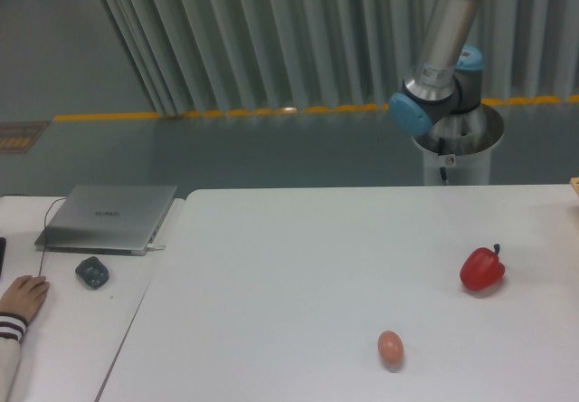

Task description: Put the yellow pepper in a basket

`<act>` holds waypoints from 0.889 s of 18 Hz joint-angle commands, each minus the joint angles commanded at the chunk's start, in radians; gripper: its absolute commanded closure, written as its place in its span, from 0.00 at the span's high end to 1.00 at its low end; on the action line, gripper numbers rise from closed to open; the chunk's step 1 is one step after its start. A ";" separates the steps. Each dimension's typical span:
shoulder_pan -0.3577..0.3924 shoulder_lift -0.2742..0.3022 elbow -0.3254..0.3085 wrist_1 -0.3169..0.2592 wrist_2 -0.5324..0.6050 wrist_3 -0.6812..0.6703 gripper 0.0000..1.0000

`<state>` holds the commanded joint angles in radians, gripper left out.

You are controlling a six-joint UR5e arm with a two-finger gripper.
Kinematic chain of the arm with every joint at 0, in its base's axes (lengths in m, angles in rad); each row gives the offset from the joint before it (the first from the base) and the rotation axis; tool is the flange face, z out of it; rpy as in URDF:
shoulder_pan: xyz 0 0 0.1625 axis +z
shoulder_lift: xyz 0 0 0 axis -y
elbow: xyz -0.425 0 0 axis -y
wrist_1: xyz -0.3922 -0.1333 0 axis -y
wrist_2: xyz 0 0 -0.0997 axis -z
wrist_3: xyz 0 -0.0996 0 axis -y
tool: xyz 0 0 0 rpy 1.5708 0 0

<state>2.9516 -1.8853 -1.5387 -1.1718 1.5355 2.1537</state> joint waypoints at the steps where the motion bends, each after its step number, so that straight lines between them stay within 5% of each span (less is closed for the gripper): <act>1: -0.018 -0.002 0.018 -0.028 0.000 0.000 1.00; 5: -0.110 -0.012 0.061 -0.072 0.000 -0.002 1.00; 16: -0.238 -0.028 0.065 -0.075 0.003 -0.093 1.00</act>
<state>2.7138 -1.9128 -1.4742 -1.2471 1.5386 2.0603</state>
